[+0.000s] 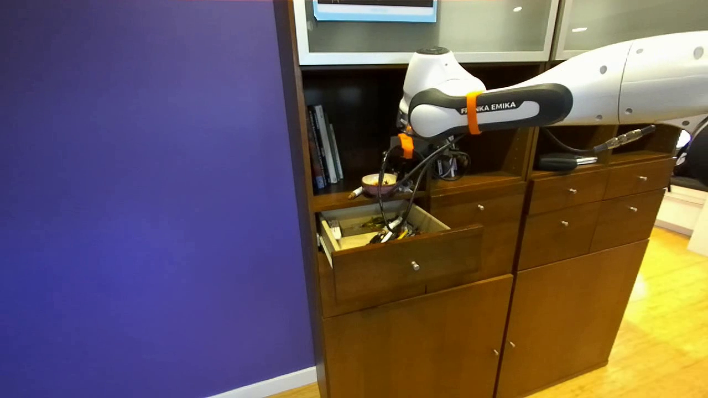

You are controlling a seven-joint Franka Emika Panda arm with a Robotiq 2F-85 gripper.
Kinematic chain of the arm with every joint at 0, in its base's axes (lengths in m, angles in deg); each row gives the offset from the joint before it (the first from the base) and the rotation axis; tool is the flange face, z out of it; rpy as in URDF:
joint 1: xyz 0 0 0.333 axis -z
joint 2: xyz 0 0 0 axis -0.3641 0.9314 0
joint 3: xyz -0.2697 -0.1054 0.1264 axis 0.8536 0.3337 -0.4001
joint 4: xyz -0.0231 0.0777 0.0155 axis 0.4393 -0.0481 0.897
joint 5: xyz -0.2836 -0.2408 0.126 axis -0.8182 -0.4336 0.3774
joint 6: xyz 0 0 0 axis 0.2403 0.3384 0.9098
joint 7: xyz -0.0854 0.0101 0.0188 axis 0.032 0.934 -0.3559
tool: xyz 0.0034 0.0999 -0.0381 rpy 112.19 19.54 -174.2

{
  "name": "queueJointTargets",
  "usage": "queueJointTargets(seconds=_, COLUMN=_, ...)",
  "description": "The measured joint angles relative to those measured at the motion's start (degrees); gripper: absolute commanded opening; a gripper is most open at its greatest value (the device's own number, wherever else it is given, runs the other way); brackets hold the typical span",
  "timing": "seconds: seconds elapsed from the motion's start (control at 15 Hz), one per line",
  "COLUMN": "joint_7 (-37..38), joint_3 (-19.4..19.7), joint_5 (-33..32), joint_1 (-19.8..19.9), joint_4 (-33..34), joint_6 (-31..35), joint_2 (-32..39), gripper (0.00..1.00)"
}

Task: Remove the bowl from the open drawer and put it on the counter

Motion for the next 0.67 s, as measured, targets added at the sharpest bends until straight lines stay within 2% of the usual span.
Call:
queueJointTargets(seconds=0.27, joint_7=0.0, joint_3=0.2, joint_5=1.0, joint_1=0.1, joint_4=6.0, joint_6=-1.7, joint_2=3.8, gripper=0.02)
queueJointTargets(seconds=0.33, joint_7=0.0, joint_3=0.2, joint_5=1.0, joint_1=0.1, joint_4=7.2, joint_6=-1.9, joint_2=4.6, gripper=0.13)
queueJointTargets(seconds=0.4, joint_7=-0.1, joint_3=0.2, joint_5=1.0, joint_1=0.2, joint_4=8.2, joint_6=-2.0, joint_2=5.3, gripper=0.31)
queueJointTargets(seconds=0.6, joint_7=-0.4, joint_3=0.2, joint_5=1.0, joint_1=0.3, joint_4=11.0, joint_6=-2.1, joint_2=7.1, gripper=0.52)
queueJointTargets(seconds=0.67, joint_7=-0.6, joint_3=0.2, joint_5=1.0, joint_1=0.3, joint_4=11.8, joint_6=-2.1, joint_2=7.6, gripper=0.55)
